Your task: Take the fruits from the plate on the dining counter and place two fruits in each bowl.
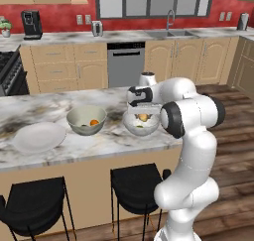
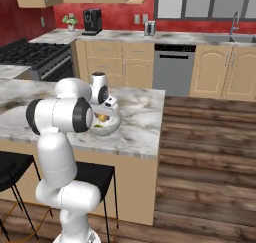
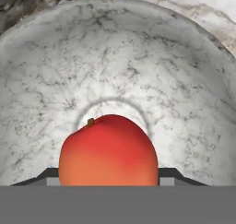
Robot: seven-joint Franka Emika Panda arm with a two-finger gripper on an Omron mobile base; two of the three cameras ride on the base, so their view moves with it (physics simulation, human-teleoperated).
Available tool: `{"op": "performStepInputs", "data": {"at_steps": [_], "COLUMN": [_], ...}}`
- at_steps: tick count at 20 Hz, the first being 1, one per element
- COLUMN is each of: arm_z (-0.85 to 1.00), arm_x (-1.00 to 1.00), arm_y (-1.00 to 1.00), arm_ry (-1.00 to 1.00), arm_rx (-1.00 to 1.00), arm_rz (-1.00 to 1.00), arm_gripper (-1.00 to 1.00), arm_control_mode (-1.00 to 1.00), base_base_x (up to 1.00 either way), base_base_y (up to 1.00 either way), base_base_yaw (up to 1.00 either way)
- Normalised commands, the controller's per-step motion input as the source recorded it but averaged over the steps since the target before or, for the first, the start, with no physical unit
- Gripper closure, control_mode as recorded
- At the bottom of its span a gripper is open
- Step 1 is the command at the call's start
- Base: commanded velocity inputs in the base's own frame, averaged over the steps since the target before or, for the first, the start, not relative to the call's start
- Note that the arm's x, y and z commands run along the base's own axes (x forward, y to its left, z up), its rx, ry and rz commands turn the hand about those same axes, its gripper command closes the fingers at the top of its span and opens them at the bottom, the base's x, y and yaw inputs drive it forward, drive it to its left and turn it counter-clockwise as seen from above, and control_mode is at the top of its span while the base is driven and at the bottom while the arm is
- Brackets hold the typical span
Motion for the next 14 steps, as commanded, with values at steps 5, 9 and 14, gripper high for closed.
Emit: {"op": "performStepInputs", "data": {"at_steps": [5,9,14], "arm_z": [-0.18,-0.42,-0.02], "arm_x": [0.00,0.00,0.00], "arm_y": [0.00,0.00,0.00], "arm_ry": [0.00,0.00,0.00], "arm_rx": [0.00,0.00,0.00], "arm_rz": [0.00,0.00,0.00], "arm_gripper": [1.00,1.00,-1.00], "arm_control_mode": [-1.00,-1.00,-1.00], "base_base_x": [0.00,0.00,0.00], "base_base_y": [0.00,0.00,0.00], "base_base_yaw": [0.00,0.00,0.00]}}
